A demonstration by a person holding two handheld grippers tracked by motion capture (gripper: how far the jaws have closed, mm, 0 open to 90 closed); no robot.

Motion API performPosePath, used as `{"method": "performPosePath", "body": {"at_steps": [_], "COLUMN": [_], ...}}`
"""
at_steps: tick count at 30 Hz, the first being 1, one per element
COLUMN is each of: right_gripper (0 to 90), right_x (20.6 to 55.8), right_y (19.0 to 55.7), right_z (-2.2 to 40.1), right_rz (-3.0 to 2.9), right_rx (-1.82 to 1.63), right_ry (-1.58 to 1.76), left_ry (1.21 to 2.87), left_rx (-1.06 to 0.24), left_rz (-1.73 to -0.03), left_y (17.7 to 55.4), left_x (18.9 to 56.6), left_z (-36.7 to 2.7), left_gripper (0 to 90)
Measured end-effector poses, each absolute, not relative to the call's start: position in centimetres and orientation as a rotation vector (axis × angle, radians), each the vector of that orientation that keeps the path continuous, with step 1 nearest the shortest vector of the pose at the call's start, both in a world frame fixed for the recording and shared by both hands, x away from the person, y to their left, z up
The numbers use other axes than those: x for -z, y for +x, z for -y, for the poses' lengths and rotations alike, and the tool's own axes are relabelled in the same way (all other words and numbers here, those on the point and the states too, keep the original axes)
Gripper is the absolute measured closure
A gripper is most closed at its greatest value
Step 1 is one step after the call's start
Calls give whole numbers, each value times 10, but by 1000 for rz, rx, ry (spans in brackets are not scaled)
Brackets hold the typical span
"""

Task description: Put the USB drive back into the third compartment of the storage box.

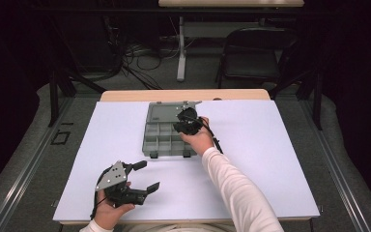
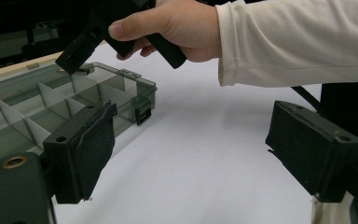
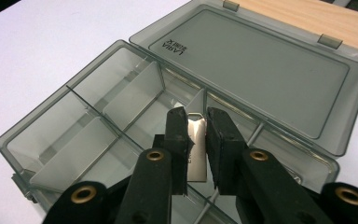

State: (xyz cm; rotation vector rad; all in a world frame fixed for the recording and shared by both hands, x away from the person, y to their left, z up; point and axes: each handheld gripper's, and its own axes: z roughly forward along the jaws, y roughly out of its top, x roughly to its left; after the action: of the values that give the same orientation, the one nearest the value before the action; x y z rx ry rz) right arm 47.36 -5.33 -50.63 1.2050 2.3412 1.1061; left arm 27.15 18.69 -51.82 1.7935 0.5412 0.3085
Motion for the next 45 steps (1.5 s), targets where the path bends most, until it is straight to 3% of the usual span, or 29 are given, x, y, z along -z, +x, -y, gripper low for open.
{"method": "performPosePath", "body": {"at_steps": [45], "right_gripper": [792], "right_x": [522], "right_y": [482], "right_z": [51], "right_rz": [-2335], "right_rx": [-1103], "right_ry": [1225], "left_ry": [1796], "left_rx": [-306], "left_rz": [-540], "left_y": [272], "left_x": [518], "left_z": [-187], "left_gripper": [148]}}
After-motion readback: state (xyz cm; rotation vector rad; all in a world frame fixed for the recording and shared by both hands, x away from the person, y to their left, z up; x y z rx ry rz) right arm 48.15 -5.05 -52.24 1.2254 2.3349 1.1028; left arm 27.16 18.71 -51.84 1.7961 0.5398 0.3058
